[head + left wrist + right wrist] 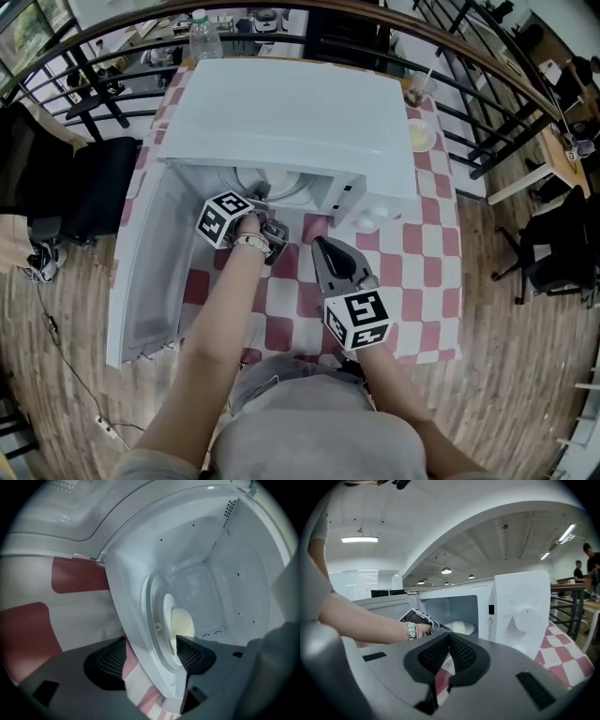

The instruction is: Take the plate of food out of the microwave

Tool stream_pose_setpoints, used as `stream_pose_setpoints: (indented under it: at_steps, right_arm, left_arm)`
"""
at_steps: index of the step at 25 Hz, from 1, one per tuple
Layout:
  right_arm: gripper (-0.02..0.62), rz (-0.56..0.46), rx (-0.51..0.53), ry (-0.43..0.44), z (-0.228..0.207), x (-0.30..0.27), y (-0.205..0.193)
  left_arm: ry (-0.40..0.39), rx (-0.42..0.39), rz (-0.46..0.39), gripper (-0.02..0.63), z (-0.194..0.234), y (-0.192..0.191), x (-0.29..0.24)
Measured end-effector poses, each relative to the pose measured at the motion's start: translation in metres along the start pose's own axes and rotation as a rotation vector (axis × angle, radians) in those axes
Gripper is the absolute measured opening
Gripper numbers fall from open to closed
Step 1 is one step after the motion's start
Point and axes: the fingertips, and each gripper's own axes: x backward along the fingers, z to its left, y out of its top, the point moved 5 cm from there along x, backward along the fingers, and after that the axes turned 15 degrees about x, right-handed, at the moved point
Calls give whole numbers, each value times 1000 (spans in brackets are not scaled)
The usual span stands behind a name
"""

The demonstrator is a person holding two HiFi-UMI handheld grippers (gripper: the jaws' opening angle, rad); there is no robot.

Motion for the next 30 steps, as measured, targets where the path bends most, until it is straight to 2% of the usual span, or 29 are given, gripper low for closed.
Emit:
stream_pose_setpoints:
  at_steps: [8, 19, 30]
  right_arm:
    - [26, 16, 6, 1, 4, 4, -7]
    - [26, 6, 23, 8, 14, 11, -5]
    - [26, -8, 28, 9, 22, 19, -1]
  left_arm:
    - [4, 23, 11, 318, 2, -2, -4]
    - [13, 41, 33, 247, 3, -5, 11]
    - [22, 3, 37, 121, -4, -8, 26]
